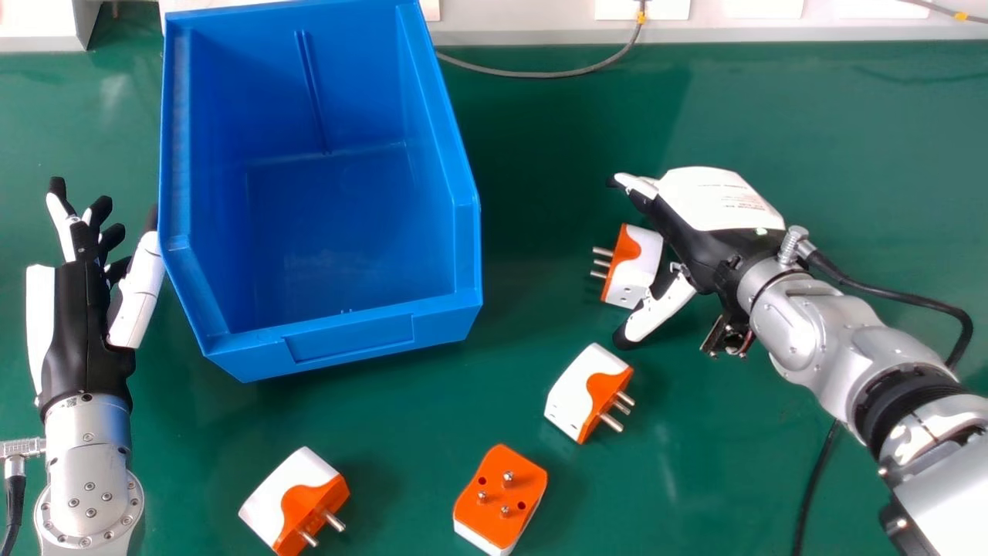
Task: Pick all objects and put in blue box
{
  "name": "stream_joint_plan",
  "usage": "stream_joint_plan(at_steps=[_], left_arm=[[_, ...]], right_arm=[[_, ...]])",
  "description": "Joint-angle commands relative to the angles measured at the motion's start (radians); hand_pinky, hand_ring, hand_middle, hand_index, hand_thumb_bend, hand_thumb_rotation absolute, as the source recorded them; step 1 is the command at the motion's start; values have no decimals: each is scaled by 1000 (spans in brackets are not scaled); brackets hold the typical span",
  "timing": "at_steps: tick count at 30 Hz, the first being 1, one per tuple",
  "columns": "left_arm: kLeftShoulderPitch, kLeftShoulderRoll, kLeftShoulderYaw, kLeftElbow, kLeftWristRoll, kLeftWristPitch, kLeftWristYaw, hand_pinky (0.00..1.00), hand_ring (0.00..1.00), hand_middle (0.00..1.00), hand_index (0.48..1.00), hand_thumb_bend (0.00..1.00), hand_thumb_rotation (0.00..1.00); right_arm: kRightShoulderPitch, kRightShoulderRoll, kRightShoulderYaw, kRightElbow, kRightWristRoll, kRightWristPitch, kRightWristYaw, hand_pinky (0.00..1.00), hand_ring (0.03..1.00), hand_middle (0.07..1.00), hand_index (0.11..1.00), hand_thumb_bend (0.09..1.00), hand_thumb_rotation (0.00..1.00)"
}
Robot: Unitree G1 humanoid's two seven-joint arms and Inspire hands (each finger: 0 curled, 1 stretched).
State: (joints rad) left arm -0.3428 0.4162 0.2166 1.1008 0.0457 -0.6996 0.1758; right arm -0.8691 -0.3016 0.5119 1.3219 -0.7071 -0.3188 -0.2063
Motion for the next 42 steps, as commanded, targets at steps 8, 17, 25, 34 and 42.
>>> stream_joint_plan(at_steps=[8,17,25,34,42], left_arm=[[-5,16,1,-19,2,-11,2,844,914,960,977,865,907],[-2,16,-1,-27,6,-10,7,844,914,959,977,867,906],[-2,16,0,-27,6,-12,5,843,914,959,977,867,906],[-3,17,1,-23,4,-13,3,842,914,959,977,865,906],[0,17,4,-22,1,-15,2,842,914,959,977,863,906]], right_arm=[[-13,-7,0,0,6,-38,8,750,846,872,869,969,185],[-10,-3,1,6,-3,-18,-11,625,691,722,704,787,81],[-12,7,-25,9,27,11,20,539,550,605,566,627,33],[-10,5,-26,8,39,3,24,495,489,558,509,561,13],[-12,7,-23,9,37,8,27,480,463,539,486,534,5]])
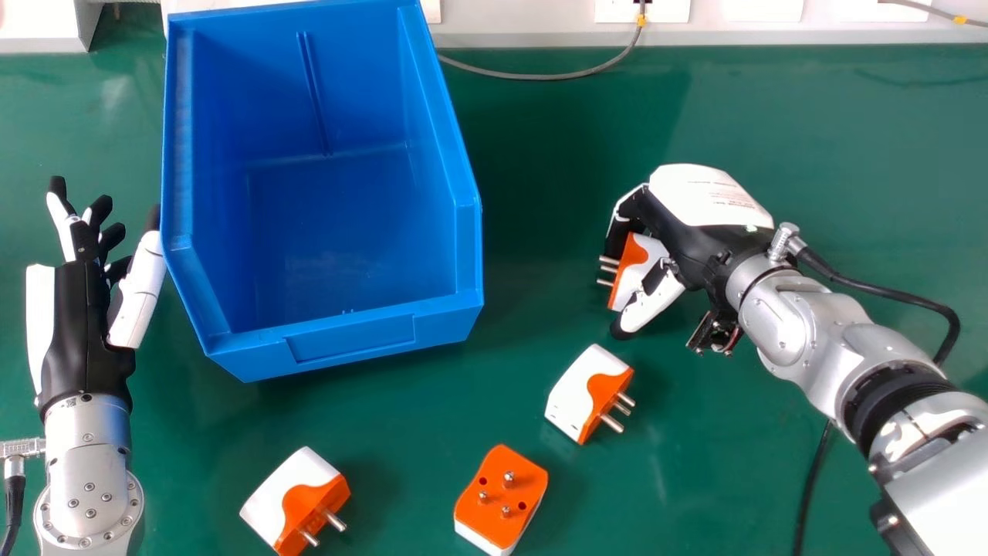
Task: Pick all objects and put in blue box
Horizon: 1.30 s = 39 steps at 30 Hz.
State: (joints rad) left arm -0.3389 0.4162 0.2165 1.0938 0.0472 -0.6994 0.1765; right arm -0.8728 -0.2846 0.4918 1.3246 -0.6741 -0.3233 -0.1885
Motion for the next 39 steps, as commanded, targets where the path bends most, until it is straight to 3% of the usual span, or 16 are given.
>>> stream_joint_plan(at_steps=[1,7,11,16,32,39], left_arm=[[-5,17,4,-13,-1,-15,1,842,914,959,977,863,906],[-11,19,4,-4,-2,-11,-2,843,914,960,978,864,906],[-9,18,5,-9,-4,-9,-3,844,914,960,978,865,906],[-7,13,1,-22,1,-9,4,845,914,960,978,866,906],[-1,1,-1,-10,1,-15,5,844,914,960,977,870,906],[-2,-8,-2,-11,1,-19,8,847,916,961,978,875,908]], right_arm=[[-8,-11,-3,6,4,12,9,480,463,539,486,534,5],[-7,-13,-3,5,3,7,-1,477,455,533,478,525,2],[-7,-14,-3,3,2,0,-9,479,451,530,473,520,1],[0,-29,0,-7,-7,-37,-67,478,449,528,472,519,0],[46,-12,46,-11,-106,-144,-665,434,455,520,473,510,0],[47,-4,66,-7,-135,-191,-808,398,458,521,474,505,0]])
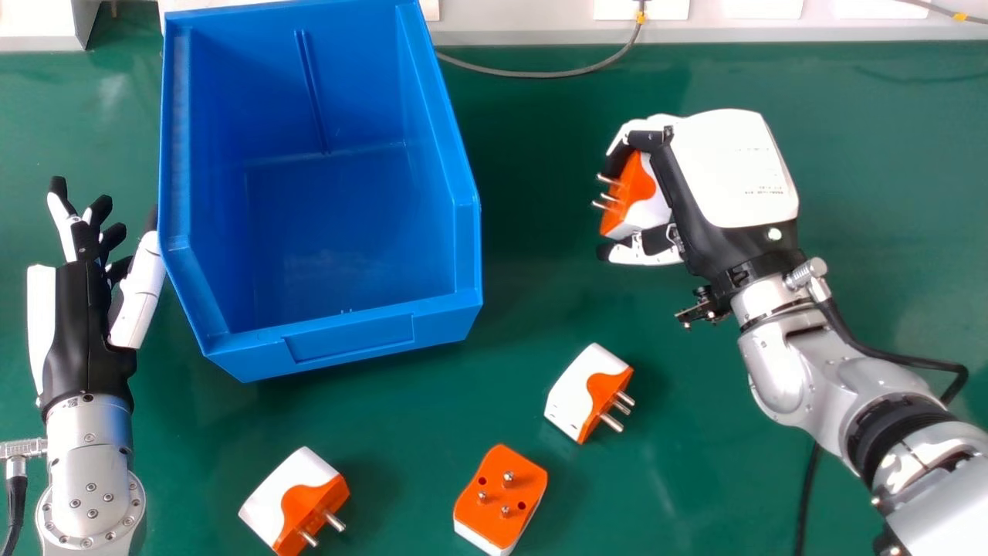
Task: Pick all objects and put in blue box
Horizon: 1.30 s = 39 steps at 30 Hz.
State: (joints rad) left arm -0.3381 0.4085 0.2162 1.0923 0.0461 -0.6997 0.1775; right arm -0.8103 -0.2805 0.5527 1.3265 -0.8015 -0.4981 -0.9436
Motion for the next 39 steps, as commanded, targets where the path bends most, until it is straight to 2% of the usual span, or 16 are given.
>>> stream_joint_plan(at_steps=[1,6,10,13,17,20,24,28,32,35,39], left_arm=[[-2,-2,-2,-11,3,-20,8,848,917,961,978,875,908],[-1,-5,-5,-19,6,-21,11,849,917,962,978,878,909],[-1,-7,-6,-26,7,-19,14,850,918,962,978,879,910],[-5,-9,-6,-22,4,-17,12,850,919,962,978,879,910],[-10,-18,-8,-26,3,-13,12,849,919,962,978,882,910],[-13,-26,-9,-28,4,-14,16,852,921,963,978,883,910],[-20,-36,-11,-19,8,-17,25,855,922,964,978,885,911],[-25,-43,-15,-19,14,-19,39,857,924,964,978,887,911],[-31,-44,-14,-9,10,-19,40,860,926,966,977,888,911],[-27,-47,-17,-16,13,-23,46,861,926,967,977,888,910],[-22,-48,-19,-19,11,-24,48,864,927,968,977,890,910]], right_arm=[[-20,-7,9,-11,-13,-21,-66,388,459,524,474,504,0],[-49,-10,20,-45,-39,-62,-121,376,458,528,474,502,0],[-63,-44,28,-119,-67,-105,-187,371,455,530,474,501,0],[-52,-85,11,-252,-87,-189,-258,364,454,533,475,500,0],[-18,-124,1,-410,-133,-238,-338,360,458,535,475,500,0],[-3,-137,4,-474,-178,-239,-389,355,462,538,475,499,0],[2,-146,-1,-515,-219,-237,-421,355,465,539,475,499,0],[16,-138,-13,-560,-219,-251,-407,355,467,539,474,499,0],[13,-92,-12,-604,-219,-235,-382,354,469,540,475,498,0],[-3,-51,-3,-631,-225,-220,-357,354,470,541,475,498,0],[-30,-5,-1,-664,-223,-209,-295,356,473,539,472,499,0]])
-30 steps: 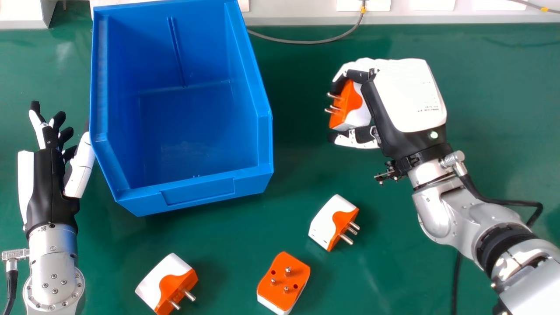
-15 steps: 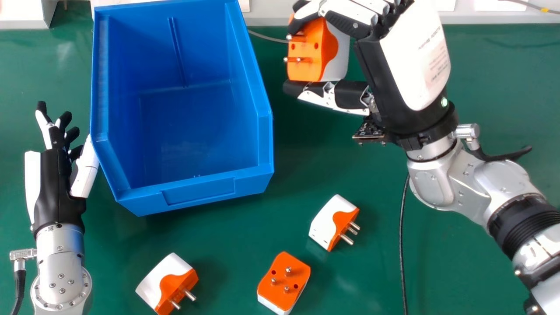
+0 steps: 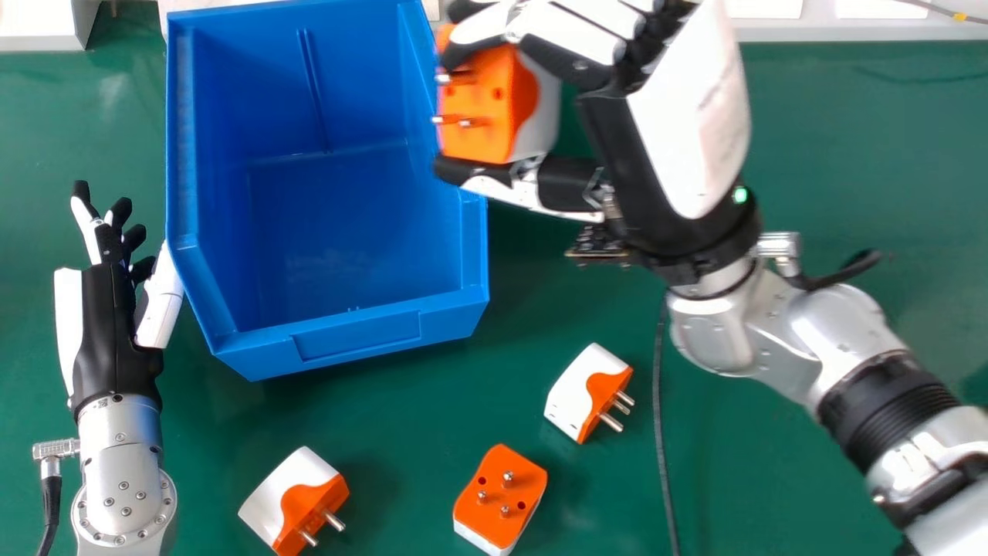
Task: Pick all objects and put in blue box
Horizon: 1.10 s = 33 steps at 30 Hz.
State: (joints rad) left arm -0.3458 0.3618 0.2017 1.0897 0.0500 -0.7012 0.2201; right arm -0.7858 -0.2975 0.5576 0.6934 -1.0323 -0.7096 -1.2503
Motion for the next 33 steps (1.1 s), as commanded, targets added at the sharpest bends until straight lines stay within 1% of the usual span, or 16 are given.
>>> stream_joint_plan(at_steps=[1,3,11,14,16,20,24,26,28,30,32,33], left_arm=[[-14,-2,-4,-17,7,-22,6,864,927,968,977,890,910],[-12,-3,-4,-19,5,-22,5,865,927,968,977,891,909],[-16,0,-5,-12,6,-20,6,867,928,969,977,887,906],[-18,1,-3,-9,3,-17,1,868,928,969,977,885,905],[-17,1,-2,-10,0,-16,-2,869,928,970,977,886,905],[-18,0,0,-13,-6,-16,-8,869,928,970,977,887,905],[-19,-1,3,-11,-11,-14,-12,870,928,970,977,885,905],[-19,1,7,-11,-17,-8,-13,870,928,970,977,883,905],[-18,2,12,-11,-24,-3,-14,870,928,970,977,883,905],[-19,0,22,-9,-36,3,-18,871,928,971,977,878,906],[-21,-9,42,-13,-63,15,-30,872,929,971,977,872,908],[-21,-12,47,-16,-71,19,-34,872,929,971,977,872,908]], right_arm=[[-68,23,-3,-26,3,7,23,356,473,539,472,499,0],[-105,44,7,-1,-7,10,46,357,473,538,470,499,0],[-219,98,39,66,2,-28,170,358,474,534,472,499,0],[-260,133,42,126,14,-36,223,357,476,536,475,499,0],[-292,164,48,190,8,-7,252,358,479,539,476,498,0],[-339,210,75,292,-17,100,305,362,487,541,473,497,0],[-375,243,85,378,15,117,426,363,494,540,471,497,0],[-386,261,82,412,29,144,491,361,496,539,475,496,0],[-390,269,82,424,36,168,528,361,496,539,475,496,0],[-390,275,82,426,39,200,551,359,496,537,483,496,0],[-387,279,80,424,45,242,599,358,499,536,488,496,0],[-386,280,79,421,48,254,616,358,499,536,488,496,0]])
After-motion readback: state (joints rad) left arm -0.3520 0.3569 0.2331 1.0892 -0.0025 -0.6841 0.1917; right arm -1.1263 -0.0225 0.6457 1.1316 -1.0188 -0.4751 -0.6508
